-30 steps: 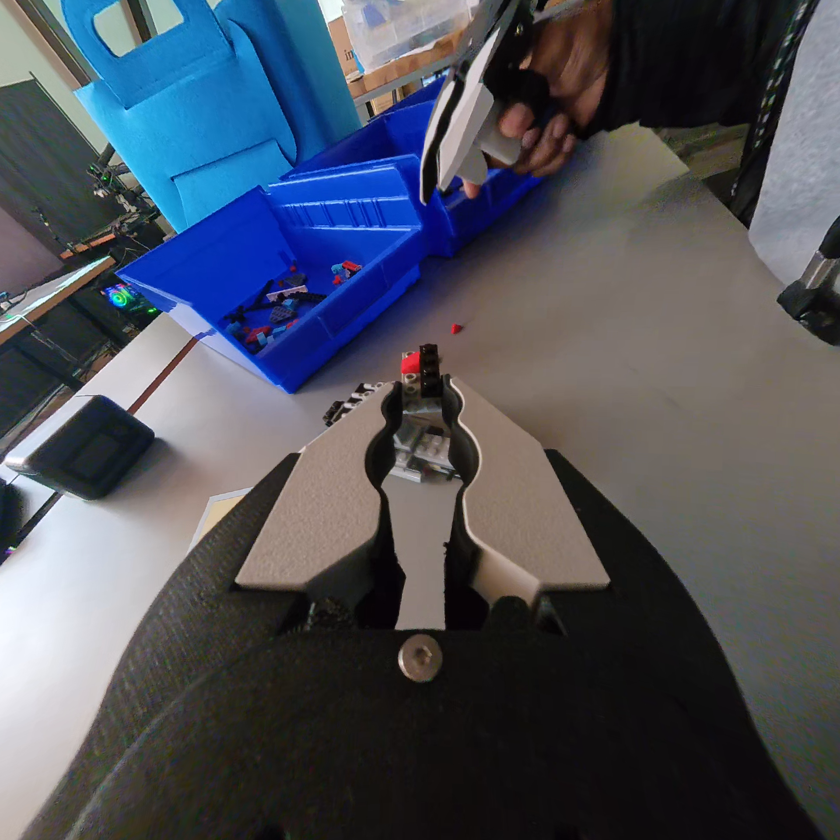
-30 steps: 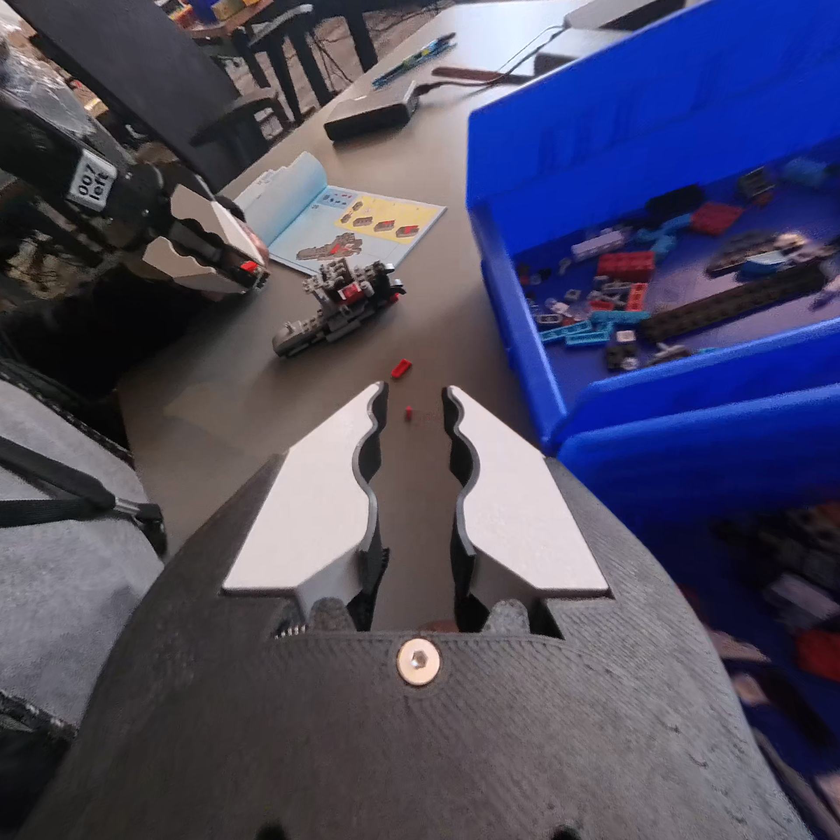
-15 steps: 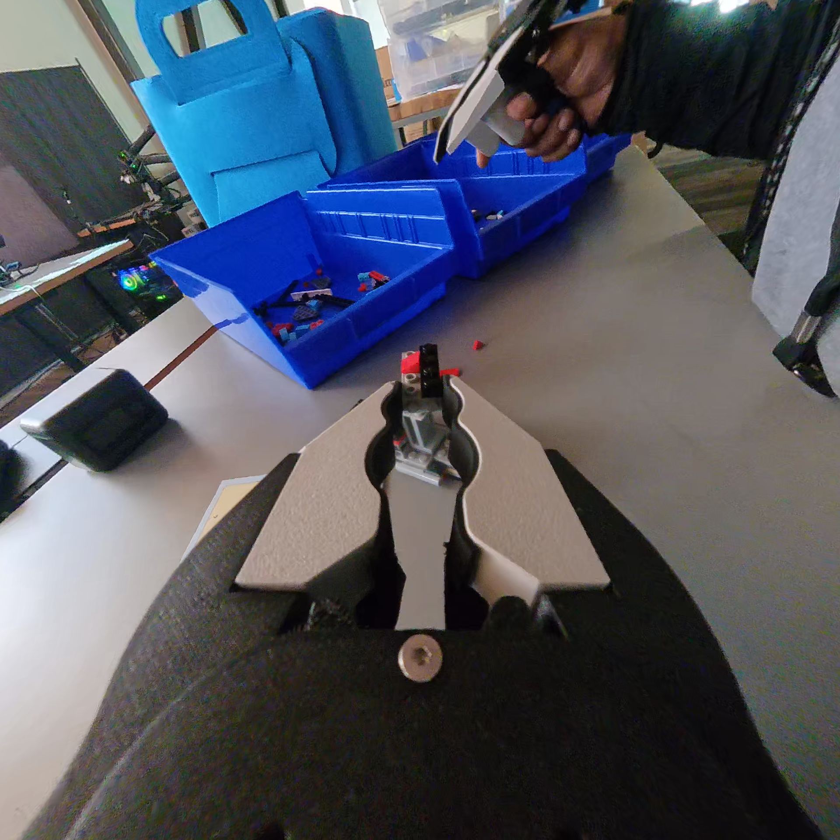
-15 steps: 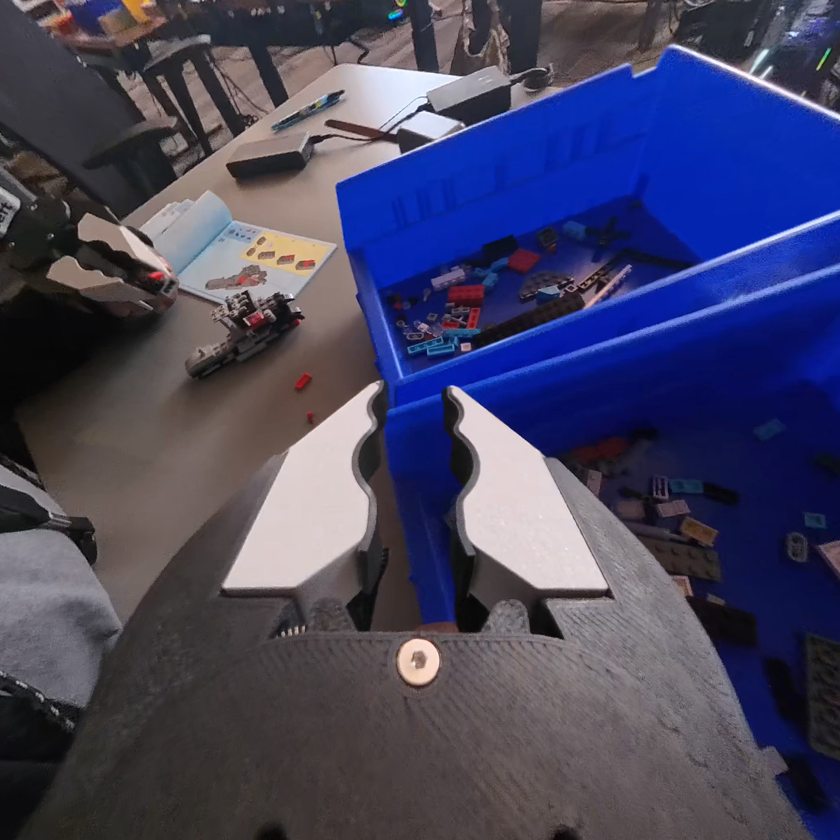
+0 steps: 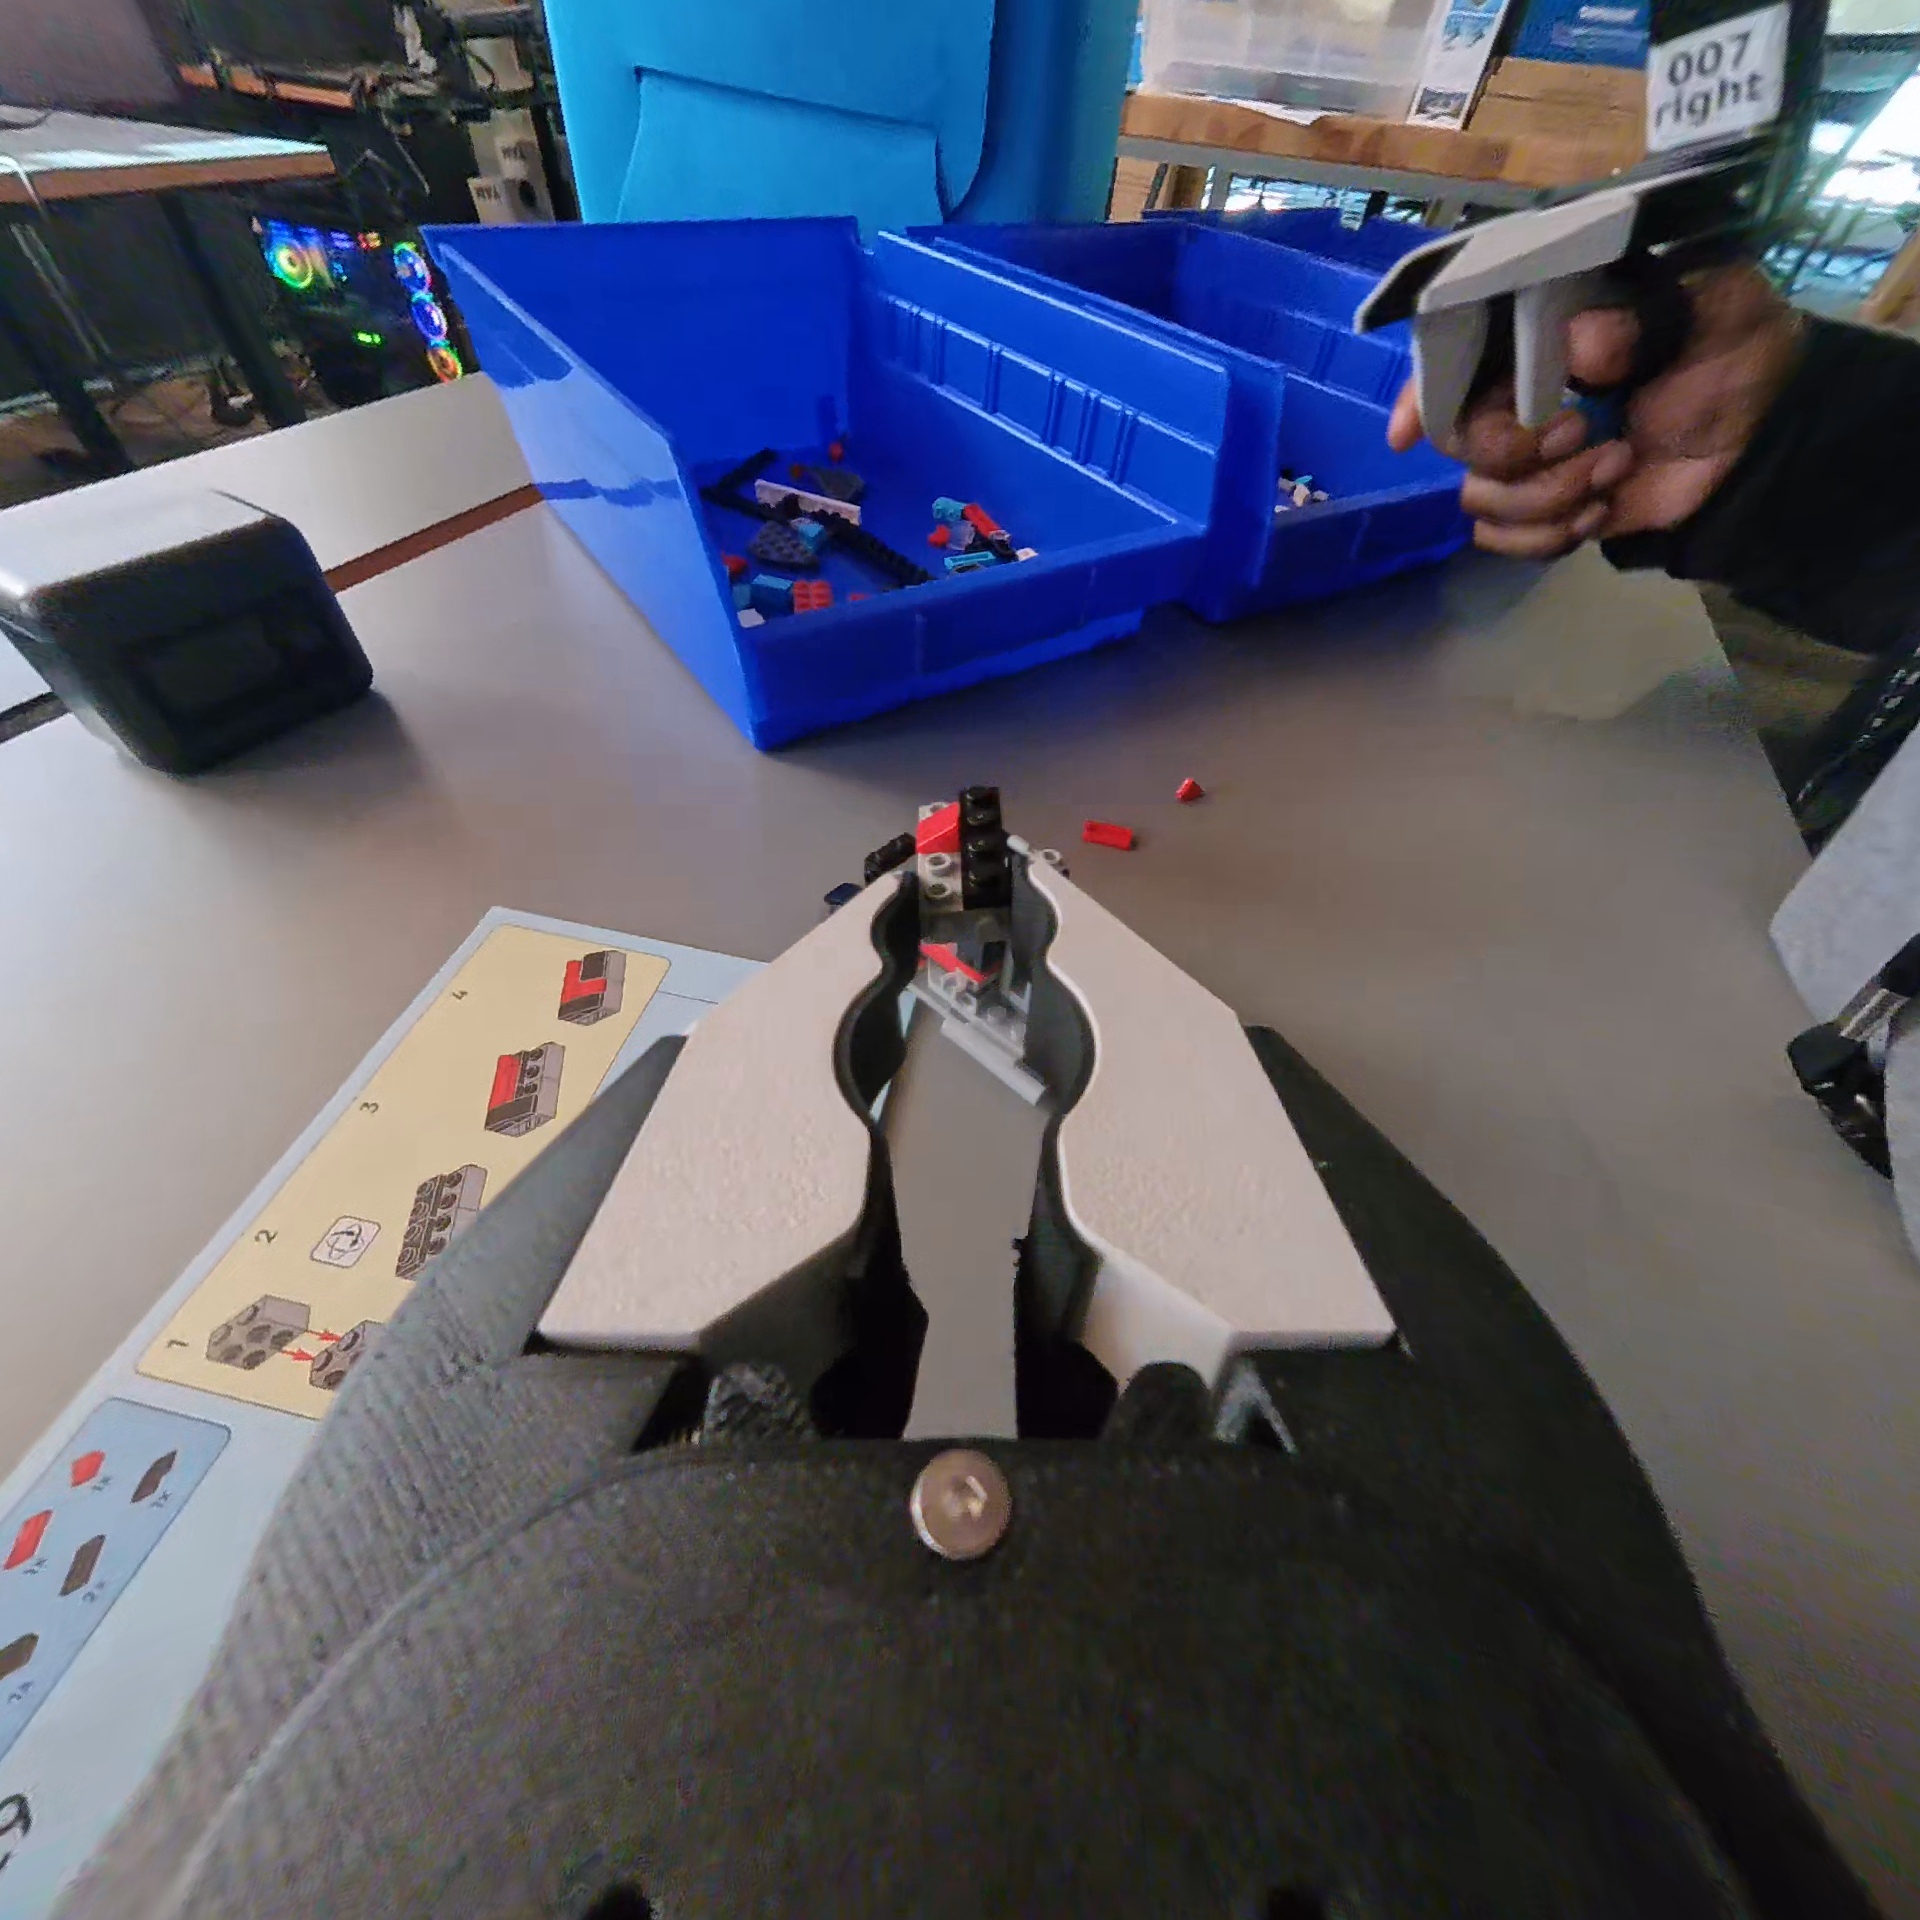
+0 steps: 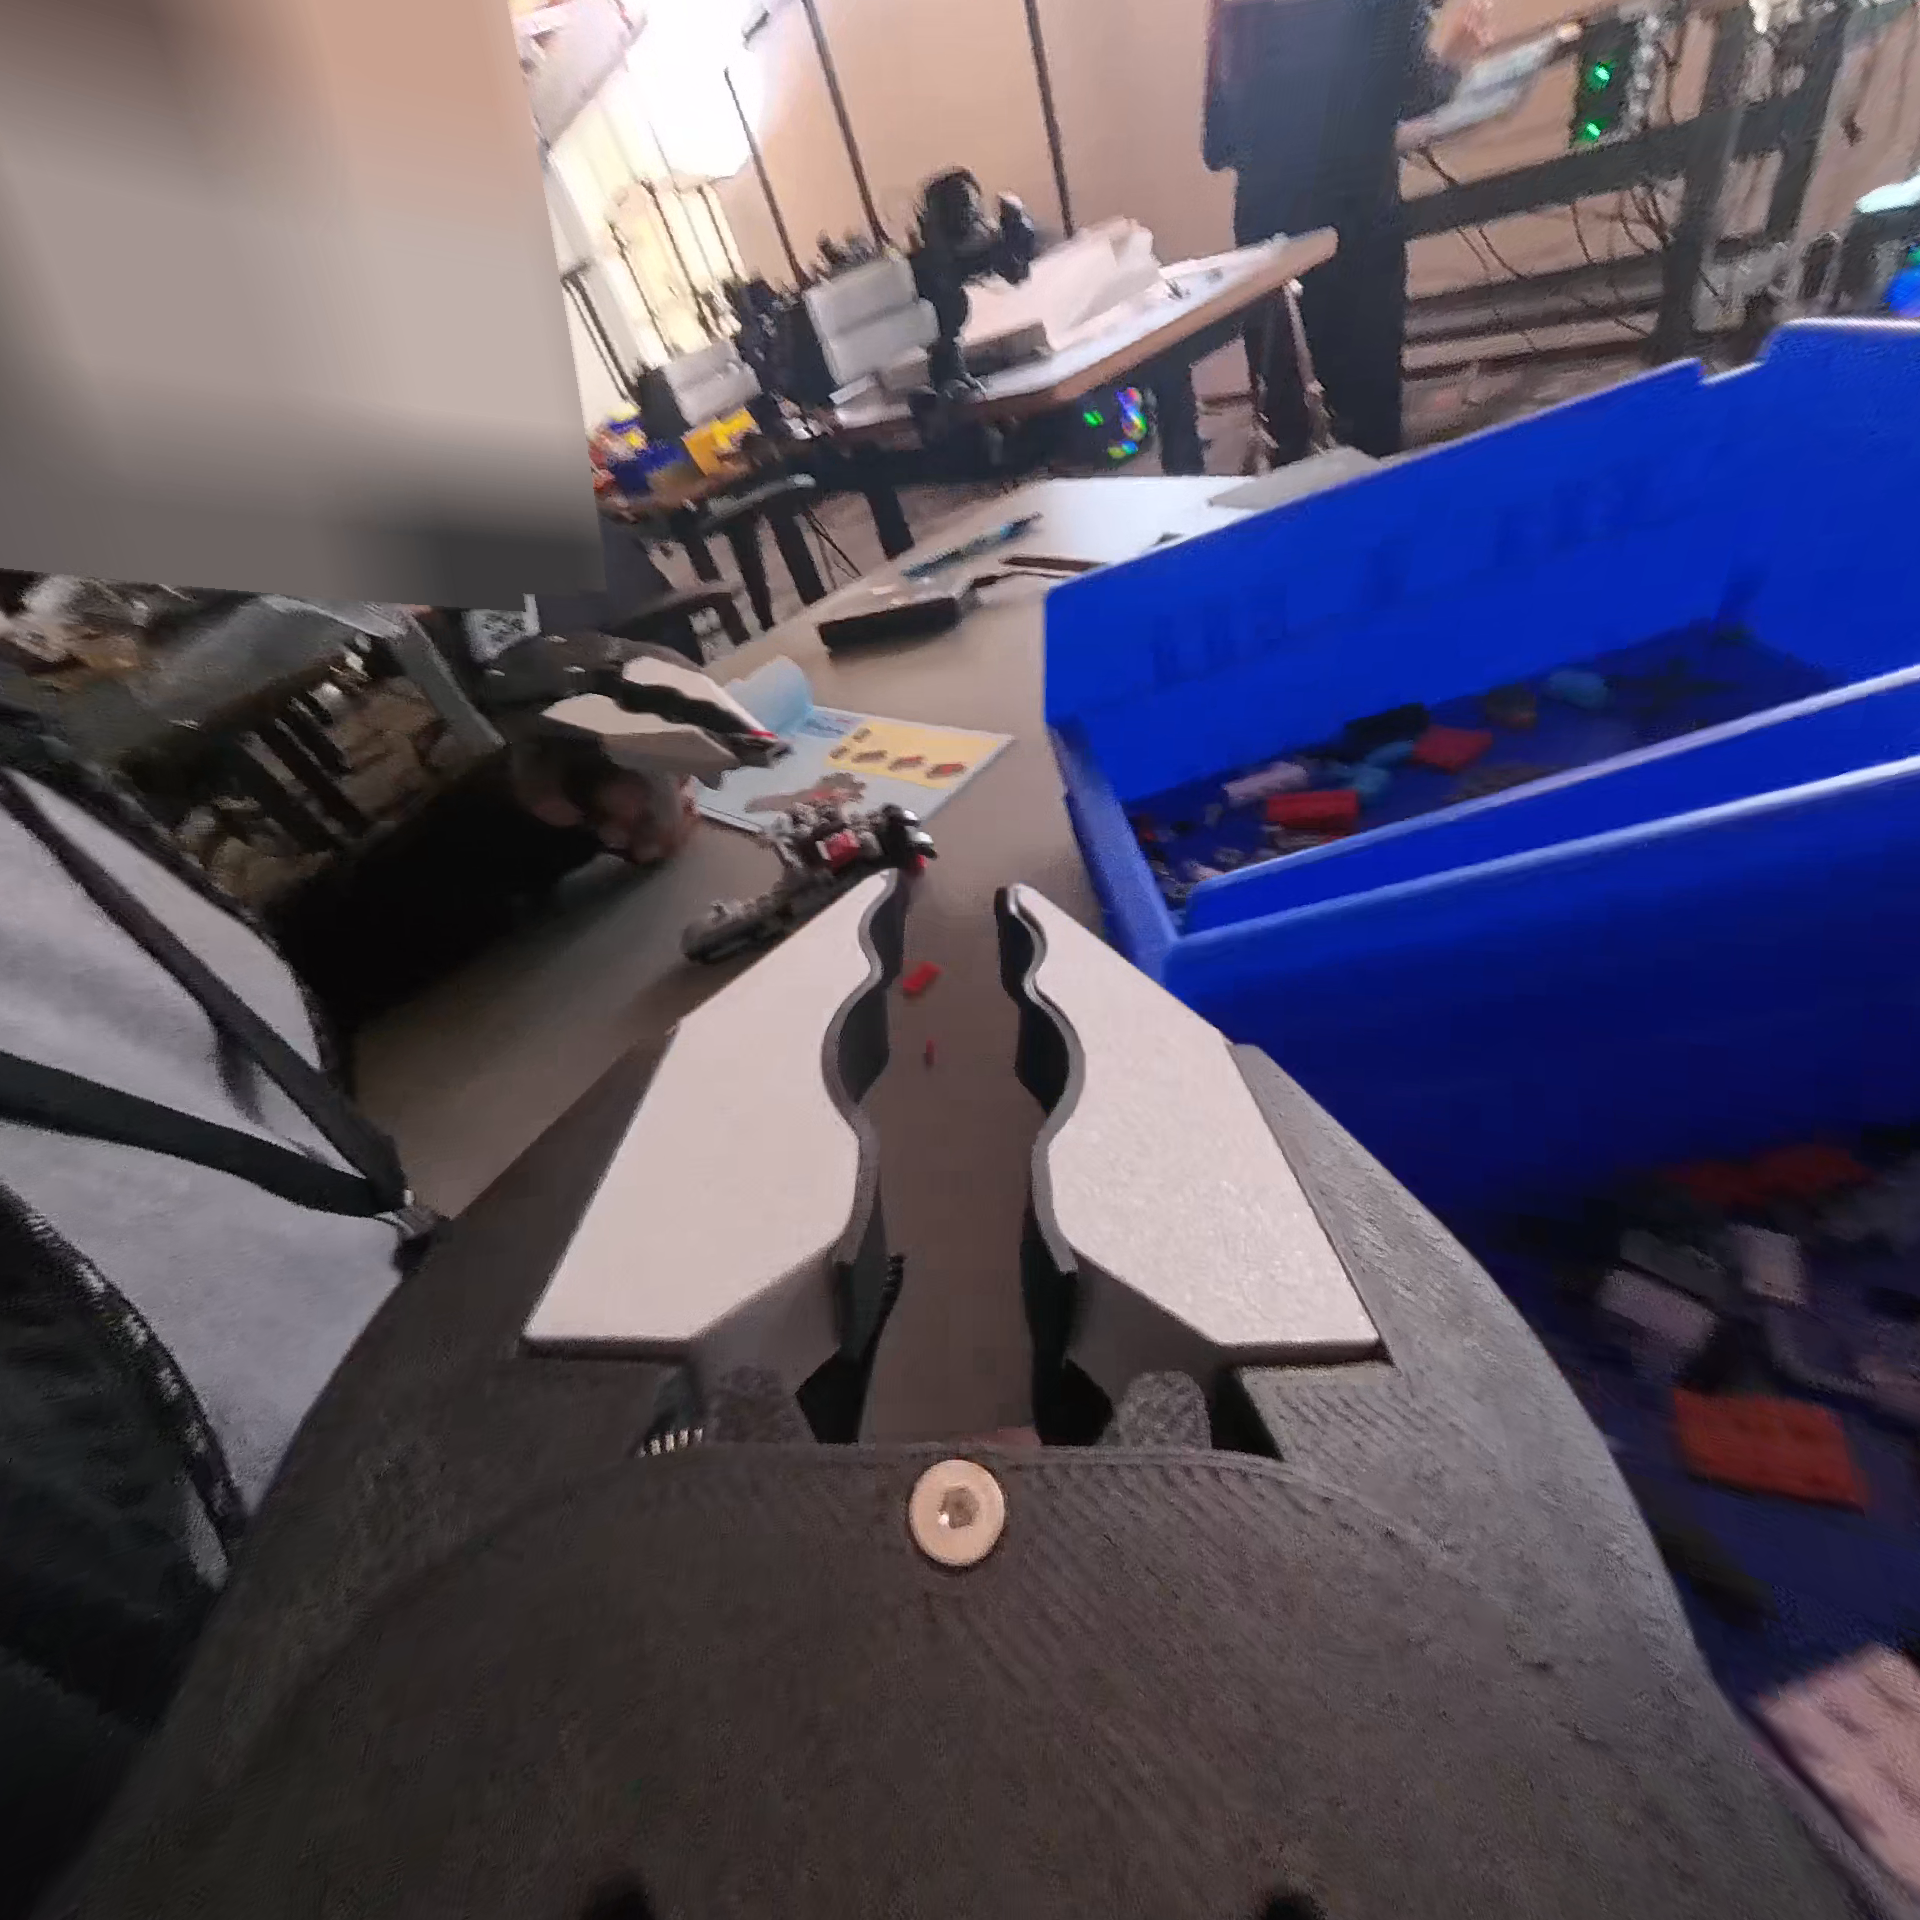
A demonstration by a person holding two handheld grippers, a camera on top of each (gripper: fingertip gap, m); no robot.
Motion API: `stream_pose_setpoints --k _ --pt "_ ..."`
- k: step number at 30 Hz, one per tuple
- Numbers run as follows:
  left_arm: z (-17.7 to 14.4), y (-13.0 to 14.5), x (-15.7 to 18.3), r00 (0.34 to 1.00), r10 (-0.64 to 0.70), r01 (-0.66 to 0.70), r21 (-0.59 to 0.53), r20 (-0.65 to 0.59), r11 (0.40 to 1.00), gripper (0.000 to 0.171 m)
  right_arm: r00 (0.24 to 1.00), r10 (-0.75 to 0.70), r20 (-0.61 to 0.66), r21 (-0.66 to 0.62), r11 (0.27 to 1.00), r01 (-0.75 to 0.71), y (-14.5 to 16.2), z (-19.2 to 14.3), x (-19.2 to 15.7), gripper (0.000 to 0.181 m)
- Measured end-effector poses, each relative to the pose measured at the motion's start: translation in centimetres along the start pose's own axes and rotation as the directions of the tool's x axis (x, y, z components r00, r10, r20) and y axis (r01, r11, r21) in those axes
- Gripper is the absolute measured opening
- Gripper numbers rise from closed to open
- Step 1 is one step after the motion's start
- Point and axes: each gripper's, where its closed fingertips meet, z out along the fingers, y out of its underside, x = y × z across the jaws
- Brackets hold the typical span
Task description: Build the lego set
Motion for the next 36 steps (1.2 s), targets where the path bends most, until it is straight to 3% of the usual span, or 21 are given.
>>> stream_pose_setpoints --k 6,10,20,36 --pt "-0.1 -0.2 -0.5 1.000 -0.024 0.024 0.015 0.018 1.000 0.017 0.998 0.062 0.032 0.096 0.993 -0.065 2.9 1.2 -0.3 0.013" --pt "-0.3 -0.4 -0.9 0.998 -0.050 0.049 0.031 0.029 0.998 0.017 0.992 0.119 0.031 0.138 0.983 -0.122 2.5 0.8 0.2 0.013" --pt "0.1 -0.1 -1.6 0.994 -0.043 0.043 -0.002 0.097 0.999 0.017 0.978 0.168 -0.126 0.093 0.983 -0.157 3.4 1.4 2.5 0.008" --pt "0.5 0.8 -3.0 0.981 -0.077 0.089 -0.060 0.180 0.994 0.017 0.975 0.178 -0.136 0.106 0.981 -0.164 3.3 1.3 2.7 0.005"
